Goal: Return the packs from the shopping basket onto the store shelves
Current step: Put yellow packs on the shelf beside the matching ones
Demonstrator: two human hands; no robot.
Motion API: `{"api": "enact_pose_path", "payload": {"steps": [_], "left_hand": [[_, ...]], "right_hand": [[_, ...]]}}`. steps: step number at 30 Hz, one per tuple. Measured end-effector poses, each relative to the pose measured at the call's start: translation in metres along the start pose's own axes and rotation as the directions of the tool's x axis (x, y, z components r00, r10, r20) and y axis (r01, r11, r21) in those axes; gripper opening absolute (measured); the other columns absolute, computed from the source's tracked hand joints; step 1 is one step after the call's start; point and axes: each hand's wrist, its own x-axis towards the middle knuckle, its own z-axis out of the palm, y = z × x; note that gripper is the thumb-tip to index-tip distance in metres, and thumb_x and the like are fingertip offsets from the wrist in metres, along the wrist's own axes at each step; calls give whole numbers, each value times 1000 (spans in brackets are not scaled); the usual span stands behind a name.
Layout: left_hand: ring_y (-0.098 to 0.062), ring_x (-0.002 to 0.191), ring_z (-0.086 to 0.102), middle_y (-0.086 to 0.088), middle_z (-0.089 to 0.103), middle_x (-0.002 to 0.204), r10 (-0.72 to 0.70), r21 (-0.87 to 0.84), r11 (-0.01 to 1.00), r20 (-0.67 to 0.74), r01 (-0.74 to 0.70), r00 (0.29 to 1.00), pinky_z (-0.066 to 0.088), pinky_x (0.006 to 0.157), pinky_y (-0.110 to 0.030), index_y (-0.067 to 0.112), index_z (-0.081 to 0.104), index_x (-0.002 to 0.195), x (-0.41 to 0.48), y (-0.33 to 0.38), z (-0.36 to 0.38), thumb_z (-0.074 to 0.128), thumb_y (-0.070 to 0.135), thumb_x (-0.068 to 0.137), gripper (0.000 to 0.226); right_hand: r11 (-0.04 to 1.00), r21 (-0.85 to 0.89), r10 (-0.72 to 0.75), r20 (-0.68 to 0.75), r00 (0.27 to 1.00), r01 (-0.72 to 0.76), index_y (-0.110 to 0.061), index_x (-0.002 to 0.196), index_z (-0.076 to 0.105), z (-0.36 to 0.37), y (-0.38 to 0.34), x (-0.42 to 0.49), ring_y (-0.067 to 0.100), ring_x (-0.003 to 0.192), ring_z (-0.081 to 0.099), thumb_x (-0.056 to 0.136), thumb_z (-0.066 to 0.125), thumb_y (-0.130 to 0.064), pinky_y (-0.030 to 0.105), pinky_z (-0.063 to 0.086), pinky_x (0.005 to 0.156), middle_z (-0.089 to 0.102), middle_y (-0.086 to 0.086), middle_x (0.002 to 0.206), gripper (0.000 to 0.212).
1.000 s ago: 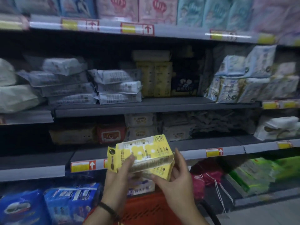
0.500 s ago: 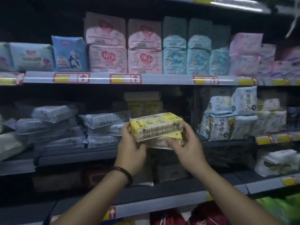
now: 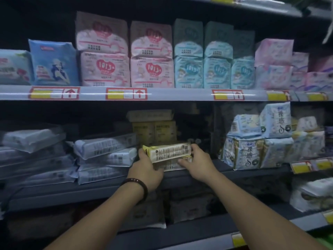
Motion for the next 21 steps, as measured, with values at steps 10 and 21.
{"api": "enact_pose_path", "payload": {"steps": [10, 21], "left_hand": [[-3, 119, 55, 27, 45, 130, 273, -112, 957, 31, -268, 961, 52, 101, -31, 47, 35, 140, -112, -22, -29, 67, 44, 91, 59], [4, 82, 68, 23, 71, 83, -53, 251, 964, 489, -82, 871, 57, 77, -25, 49, 61, 95, -241, -222, 40, 49, 49, 79, 19]], "right_hand": [[999, 22, -29, -218, 975, 34, -23, 149, 43, -3, -30, -98, 19, 129, 55, 94, 76, -30, 42, 49, 109, 56, -2, 140, 65], [989, 23, 126, 365, 922, -144, -32, 90, 65, 157, 63, -311, 5, 66, 63, 85, 64, -24, 32, 58, 71, 70, -8, 75, 10]]}}
